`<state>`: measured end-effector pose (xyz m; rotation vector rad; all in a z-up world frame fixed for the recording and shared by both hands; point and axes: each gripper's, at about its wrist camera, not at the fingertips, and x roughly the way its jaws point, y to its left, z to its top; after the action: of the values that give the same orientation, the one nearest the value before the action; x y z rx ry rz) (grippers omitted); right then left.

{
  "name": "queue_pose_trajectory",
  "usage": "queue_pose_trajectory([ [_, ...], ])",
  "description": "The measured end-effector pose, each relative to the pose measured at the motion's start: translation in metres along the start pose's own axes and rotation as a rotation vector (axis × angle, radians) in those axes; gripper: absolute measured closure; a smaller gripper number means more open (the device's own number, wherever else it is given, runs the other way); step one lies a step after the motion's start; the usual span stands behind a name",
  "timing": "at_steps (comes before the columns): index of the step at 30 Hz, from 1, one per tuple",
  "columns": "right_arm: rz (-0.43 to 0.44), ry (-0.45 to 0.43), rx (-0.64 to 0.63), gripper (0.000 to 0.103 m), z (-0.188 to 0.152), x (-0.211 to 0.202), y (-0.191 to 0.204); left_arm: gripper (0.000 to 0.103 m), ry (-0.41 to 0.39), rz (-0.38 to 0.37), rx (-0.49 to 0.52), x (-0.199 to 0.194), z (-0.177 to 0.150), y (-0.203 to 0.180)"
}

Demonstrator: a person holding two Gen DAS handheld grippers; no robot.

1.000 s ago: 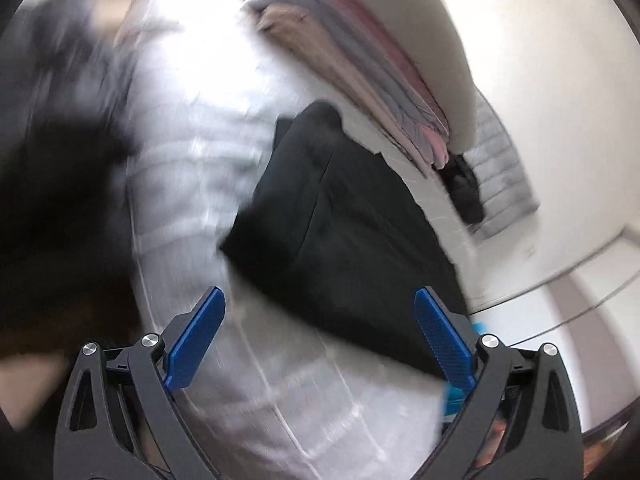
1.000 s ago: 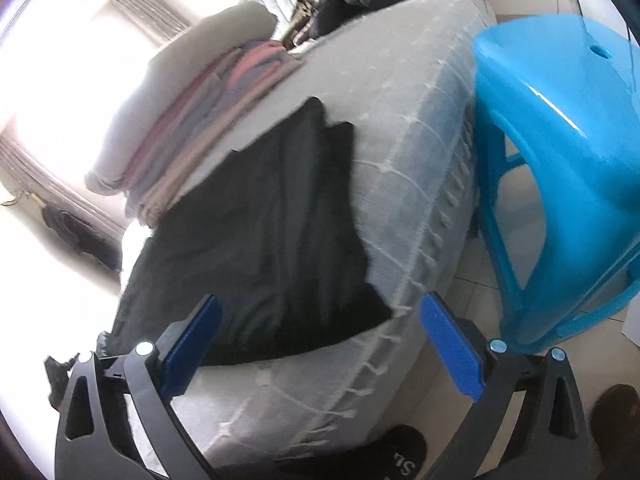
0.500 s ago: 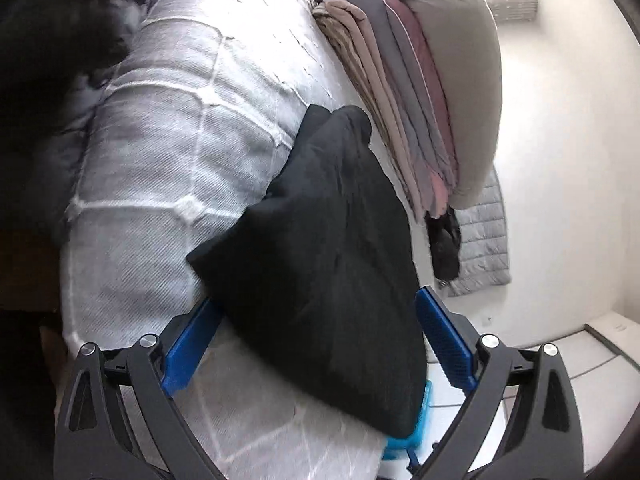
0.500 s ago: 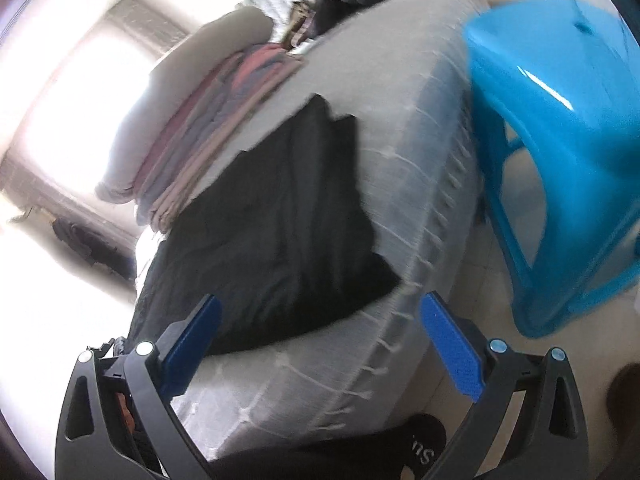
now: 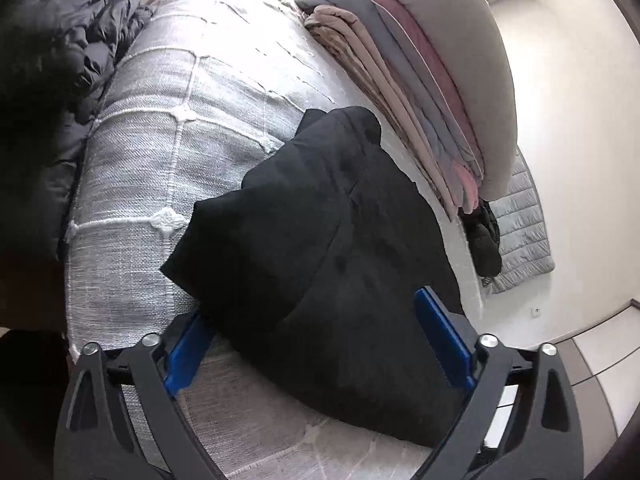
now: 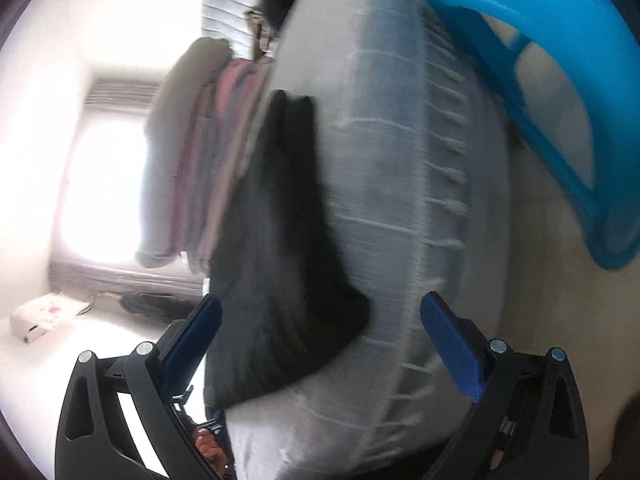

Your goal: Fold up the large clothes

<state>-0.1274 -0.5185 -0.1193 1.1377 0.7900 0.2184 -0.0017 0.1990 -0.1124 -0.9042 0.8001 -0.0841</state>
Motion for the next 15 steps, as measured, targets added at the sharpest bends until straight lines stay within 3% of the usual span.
queue_pose_trajectory([
  [2, 0.015, -0.002, -0.047, 0.011, 0.002, 0.005, 0.012, 0.04, 0.0, 0.057, -0.002, 0.004, -0.001, 0.007],
  [4, -0.003, 0.028, -0.06, 0.05, 0.003, 0.015, 0.016, 0.048, -0.003, 0.058, -0.03, 0.004, -0.002, 0.017],
  [5, -0.066, 0.028, -0.062, 0.067, 0.004, 0.019, 0.016, 0.051, 0.003, 0.053, -0.037, 0.005, 0.0, 0.019],
  [6, -0.056, 0.029, -0.057, 0.072, 0.004, 0.02, 0.015, 0.054, 0.012, 0.053, -0.04, 0.006, 0.002, 0.019],
  [8, -0.023, 0.027, -0.045, 0.075, 0.005, 0.018, 0.017, 0.074, 0.039, 0.022, -0.039, 0.004, 0.005, 0.018],
  [11, -0.001, 0.014, -0.071, 0.078, 0.001, 0.009, 0.036, 0.082, 0.04, -0.061, 0.029, -0.014, 0.024, -0.007],
  [15, 0.102, 0.031, -0.089, 0.08, -0.012, -0.004, 0.067, 0.085, 0.0, -0.129, 0.112, -0.054, 0.04, -0.047],
])
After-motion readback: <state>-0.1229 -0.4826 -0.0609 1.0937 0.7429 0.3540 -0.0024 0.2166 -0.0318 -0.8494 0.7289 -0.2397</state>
